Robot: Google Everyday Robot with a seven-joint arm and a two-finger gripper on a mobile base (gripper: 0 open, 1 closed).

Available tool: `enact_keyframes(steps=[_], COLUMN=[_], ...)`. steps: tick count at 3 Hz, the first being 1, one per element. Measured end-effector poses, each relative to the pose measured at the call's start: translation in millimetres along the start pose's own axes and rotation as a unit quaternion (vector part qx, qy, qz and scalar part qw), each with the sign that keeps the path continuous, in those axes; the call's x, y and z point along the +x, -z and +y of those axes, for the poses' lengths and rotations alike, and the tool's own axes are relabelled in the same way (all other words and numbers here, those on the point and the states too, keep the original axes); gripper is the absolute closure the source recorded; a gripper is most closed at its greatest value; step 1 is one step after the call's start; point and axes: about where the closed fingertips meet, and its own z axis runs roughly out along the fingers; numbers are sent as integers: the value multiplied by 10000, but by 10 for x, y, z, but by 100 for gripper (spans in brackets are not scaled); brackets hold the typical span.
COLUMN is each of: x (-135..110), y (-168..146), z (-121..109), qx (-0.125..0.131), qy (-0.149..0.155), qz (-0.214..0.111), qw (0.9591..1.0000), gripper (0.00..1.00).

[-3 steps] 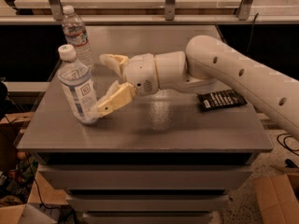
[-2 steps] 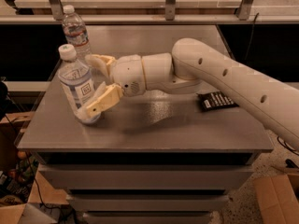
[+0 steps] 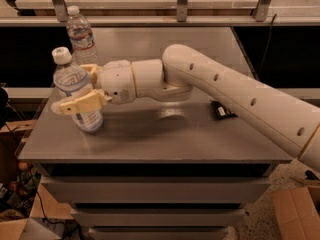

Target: Pick blue plastic bottle

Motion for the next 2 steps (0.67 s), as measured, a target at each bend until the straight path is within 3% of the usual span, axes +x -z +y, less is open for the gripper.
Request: enact_keyframes(steps=[2], x=[-51], y=[-1], z=[-79], qx=[-42], qy=[127], qz=[-95], qw=[9999], gripper=[87])
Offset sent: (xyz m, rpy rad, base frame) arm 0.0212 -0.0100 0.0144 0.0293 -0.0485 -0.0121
